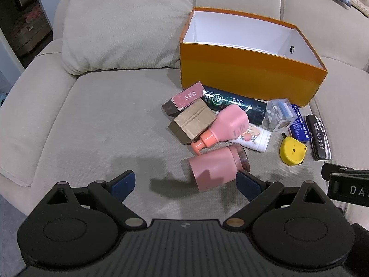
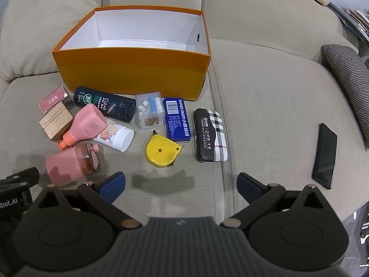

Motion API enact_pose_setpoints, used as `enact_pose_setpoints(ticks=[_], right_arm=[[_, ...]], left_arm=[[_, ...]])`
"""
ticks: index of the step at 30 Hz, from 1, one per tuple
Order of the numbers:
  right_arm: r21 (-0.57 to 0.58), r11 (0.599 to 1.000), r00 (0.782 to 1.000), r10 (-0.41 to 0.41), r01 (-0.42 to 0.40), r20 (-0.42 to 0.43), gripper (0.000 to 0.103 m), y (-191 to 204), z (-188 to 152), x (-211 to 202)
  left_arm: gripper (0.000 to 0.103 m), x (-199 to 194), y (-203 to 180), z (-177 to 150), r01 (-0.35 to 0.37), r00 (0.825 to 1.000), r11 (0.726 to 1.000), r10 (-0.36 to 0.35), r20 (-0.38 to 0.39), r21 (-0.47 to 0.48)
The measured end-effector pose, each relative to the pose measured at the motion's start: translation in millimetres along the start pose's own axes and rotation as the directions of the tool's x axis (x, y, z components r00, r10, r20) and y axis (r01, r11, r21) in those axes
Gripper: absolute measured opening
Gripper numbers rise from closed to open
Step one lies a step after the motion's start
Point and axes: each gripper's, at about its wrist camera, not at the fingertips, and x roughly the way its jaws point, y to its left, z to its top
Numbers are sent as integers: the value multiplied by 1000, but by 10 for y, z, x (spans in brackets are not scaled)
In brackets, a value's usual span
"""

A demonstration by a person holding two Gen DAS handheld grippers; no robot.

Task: Organize rigid objects

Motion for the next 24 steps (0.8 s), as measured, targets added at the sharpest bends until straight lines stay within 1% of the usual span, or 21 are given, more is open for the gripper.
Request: enact_pose_setpoints(ticks=[24], right_arm=[[6,1000,1000,16,-16,-1,102,-10,5,0]], left_arm=[[103,56,-17,-47,3,1000,1000,-3,-15,9]])
